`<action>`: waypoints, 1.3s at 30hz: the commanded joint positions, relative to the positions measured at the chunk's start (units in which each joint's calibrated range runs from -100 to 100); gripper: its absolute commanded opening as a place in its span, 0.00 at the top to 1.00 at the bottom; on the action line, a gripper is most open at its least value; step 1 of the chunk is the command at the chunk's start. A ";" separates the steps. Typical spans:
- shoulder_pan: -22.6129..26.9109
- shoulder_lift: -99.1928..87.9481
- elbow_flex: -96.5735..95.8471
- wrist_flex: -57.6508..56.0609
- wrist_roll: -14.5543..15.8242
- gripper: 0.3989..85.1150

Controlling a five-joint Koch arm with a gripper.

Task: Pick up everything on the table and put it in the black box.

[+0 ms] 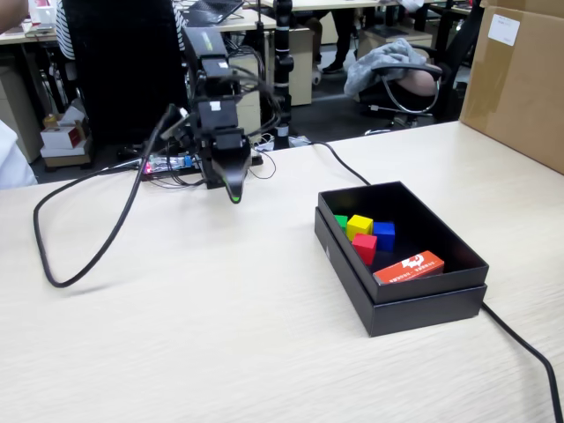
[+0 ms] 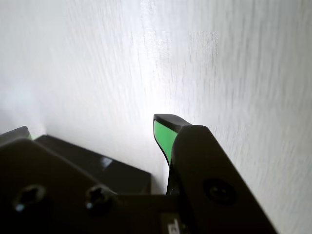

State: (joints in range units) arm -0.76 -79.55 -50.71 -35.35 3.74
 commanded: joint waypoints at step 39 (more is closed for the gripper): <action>-2.15 -20.11 -46.66 37.29 -9.67 0.43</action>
State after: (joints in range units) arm -2.61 -99.74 -96.53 5.23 -5.30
